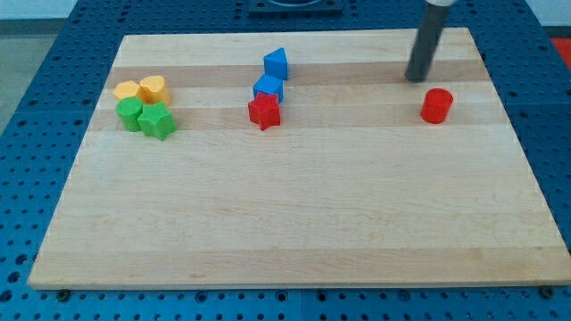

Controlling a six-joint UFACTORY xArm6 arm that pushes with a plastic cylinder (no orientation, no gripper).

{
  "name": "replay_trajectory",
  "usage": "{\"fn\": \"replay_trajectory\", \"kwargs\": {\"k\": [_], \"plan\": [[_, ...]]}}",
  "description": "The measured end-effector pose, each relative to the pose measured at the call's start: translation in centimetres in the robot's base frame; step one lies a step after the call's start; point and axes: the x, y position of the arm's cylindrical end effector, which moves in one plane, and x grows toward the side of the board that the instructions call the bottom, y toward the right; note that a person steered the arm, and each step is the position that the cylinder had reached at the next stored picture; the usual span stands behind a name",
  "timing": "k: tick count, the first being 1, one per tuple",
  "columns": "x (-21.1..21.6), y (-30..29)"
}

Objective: Push the blue triangle above red circle

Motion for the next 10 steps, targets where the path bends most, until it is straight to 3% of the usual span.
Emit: {"fn": "replay_trajectory", "kwargs": {"k": [3,5,6,8,10], "plan": [[-8.9,-11.8],[-10.3,-19.5],[-9.9,-21.9],[-3.8,-22.1],[2.0,-18.1]]}}
